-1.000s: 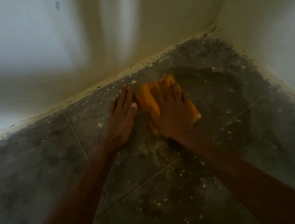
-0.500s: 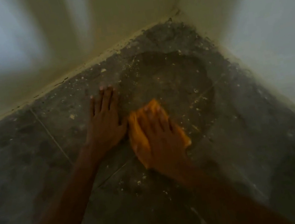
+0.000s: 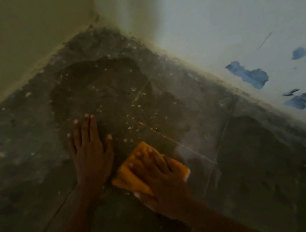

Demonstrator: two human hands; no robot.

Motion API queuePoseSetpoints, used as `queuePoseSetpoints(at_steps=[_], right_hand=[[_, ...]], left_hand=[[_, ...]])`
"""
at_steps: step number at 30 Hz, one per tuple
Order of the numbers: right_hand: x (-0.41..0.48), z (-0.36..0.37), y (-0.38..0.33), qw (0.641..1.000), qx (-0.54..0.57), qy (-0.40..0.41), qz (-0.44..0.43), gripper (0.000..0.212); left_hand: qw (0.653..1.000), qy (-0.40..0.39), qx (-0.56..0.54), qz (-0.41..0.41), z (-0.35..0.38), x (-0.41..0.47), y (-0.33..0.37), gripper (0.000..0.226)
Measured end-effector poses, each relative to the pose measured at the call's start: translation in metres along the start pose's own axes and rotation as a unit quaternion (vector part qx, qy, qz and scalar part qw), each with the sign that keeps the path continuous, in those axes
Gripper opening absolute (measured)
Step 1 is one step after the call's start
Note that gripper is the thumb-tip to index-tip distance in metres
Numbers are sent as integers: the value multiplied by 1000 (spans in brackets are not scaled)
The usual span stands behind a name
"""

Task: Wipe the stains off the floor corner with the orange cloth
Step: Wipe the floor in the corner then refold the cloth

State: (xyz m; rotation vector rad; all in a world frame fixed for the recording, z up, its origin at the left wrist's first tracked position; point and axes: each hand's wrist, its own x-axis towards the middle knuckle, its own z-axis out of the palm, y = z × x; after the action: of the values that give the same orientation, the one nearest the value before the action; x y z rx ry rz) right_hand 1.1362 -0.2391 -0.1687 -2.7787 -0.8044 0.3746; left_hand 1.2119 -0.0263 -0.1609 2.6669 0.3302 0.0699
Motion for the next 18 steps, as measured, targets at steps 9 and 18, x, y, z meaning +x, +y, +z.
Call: queuePoseSetpoints(at_steps=[9,18], right_hand=[[46,-34,143,968,-37,107,224,68],[68,-33,106,992,-20,67,103,63]], left_hand=[[990,-94,93,46,51,10,25,97],[991,-121,55,32,37,17,26,82]])
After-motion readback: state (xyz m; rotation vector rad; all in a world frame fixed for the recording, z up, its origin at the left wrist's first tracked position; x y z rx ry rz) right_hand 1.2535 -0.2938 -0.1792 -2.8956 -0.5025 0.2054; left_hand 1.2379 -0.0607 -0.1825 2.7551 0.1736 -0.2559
